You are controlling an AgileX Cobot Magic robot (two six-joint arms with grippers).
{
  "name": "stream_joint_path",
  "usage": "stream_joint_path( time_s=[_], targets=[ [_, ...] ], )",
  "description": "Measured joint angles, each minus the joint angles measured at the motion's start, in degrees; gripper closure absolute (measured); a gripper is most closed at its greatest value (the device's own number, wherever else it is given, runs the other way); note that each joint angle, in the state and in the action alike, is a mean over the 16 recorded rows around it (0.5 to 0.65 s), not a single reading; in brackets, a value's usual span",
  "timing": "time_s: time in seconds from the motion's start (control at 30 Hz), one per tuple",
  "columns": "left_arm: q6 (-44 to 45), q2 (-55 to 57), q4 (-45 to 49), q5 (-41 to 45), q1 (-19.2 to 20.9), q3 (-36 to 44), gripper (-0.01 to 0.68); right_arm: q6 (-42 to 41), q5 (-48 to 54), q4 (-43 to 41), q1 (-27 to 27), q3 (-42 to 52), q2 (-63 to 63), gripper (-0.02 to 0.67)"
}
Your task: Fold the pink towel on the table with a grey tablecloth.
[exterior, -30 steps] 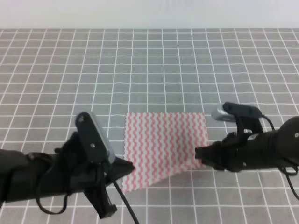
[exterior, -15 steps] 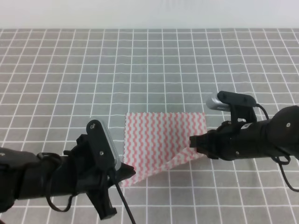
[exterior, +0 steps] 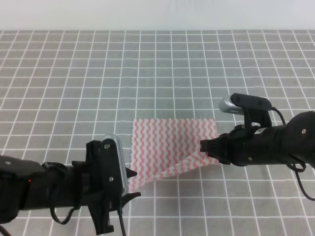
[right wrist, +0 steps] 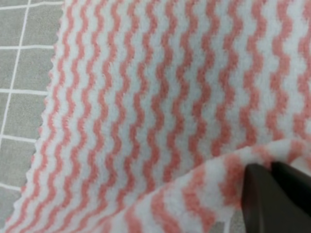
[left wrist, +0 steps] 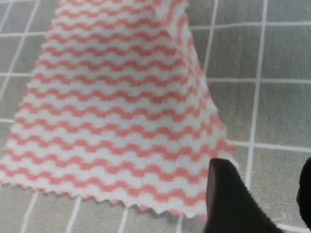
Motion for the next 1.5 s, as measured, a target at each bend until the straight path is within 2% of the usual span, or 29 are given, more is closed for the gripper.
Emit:
stream_joint_path(
  time_s=[0.43,0.97,1.03,1.5],
  targets=[
    [3.63,4.63,-0.97,-1.74,0.00,-0.38,0.376,0.06,-0.08,0.31,0.00,0.00,-0.06,0.664],
    [6.19,9.48,-5.69,-3.62,0.00,-2.66,0.392,0.06,-0.05,0.34,0.00,0.00,0.09,0.664],
    [6.45,9.87,-5.90,-3.62,0.00,-2.75,0.406,0.06,-0.06,0.34,0.00,0.00,0.04,0.664],
    [6.80,10.79,-8.52,-4.48,0.00,-3.36,0.632,0.08,0.29,0.36,0.00,0.00,0.09,0.664]
  ],
)
